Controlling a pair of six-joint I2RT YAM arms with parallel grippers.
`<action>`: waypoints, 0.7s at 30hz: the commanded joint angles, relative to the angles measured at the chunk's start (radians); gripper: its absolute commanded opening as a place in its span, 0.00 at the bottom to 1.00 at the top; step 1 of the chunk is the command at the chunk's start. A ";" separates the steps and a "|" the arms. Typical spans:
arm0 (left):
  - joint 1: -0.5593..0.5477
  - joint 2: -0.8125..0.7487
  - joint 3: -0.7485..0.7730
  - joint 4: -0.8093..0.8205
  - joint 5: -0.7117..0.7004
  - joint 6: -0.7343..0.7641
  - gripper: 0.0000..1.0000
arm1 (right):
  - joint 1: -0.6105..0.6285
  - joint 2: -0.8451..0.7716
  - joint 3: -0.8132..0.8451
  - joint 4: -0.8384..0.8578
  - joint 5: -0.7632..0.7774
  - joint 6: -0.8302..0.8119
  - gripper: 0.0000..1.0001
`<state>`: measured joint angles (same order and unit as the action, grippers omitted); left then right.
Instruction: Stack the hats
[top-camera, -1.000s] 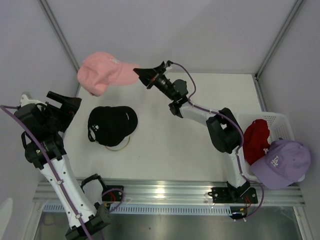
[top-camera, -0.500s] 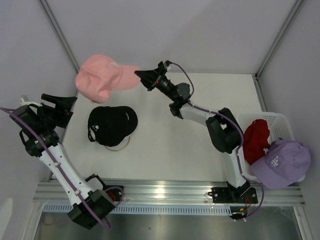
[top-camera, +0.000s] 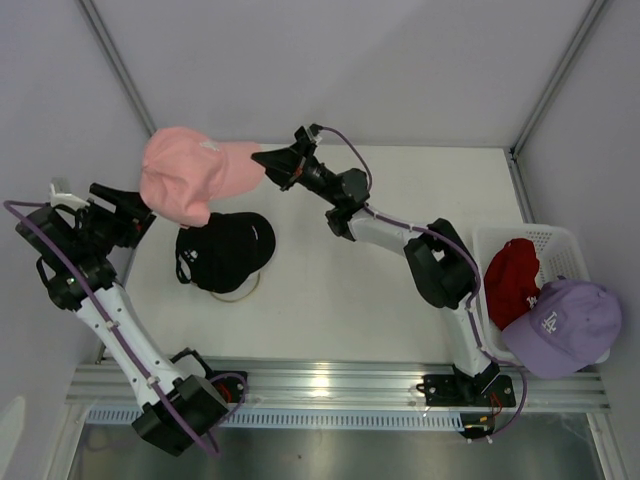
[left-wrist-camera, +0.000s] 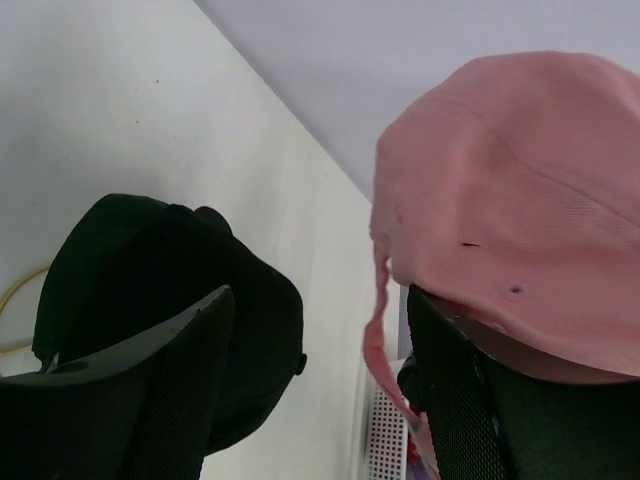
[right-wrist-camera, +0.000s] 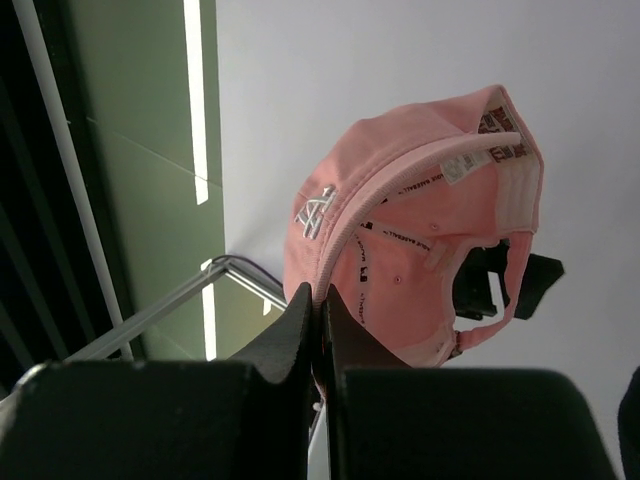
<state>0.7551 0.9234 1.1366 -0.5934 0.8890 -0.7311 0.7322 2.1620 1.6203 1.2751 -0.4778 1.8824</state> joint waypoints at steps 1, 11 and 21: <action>0.001 -0.003 -0.037 0.017 0.048 0.024 0.73 | 0.009 0.012 0.091 0.214 0.005 0.037 0.00; 0.001 -0.015 -0.112 0.160 0.140 -0.059 0.72 | 0.010 0.012 0.131 0.193 0.002 0.030 0.00; -0.025 -0.040 -0.083 0.222 0.215 -0.116 0.72 | 0.016 0.032 0.115 0.198 -0.002 0.035 0.00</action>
<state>0.7483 0.9024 1.0489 -0.4500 1.0336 -0.7986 0.7422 2.1834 1.7020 1.2785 -0.4866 1.8938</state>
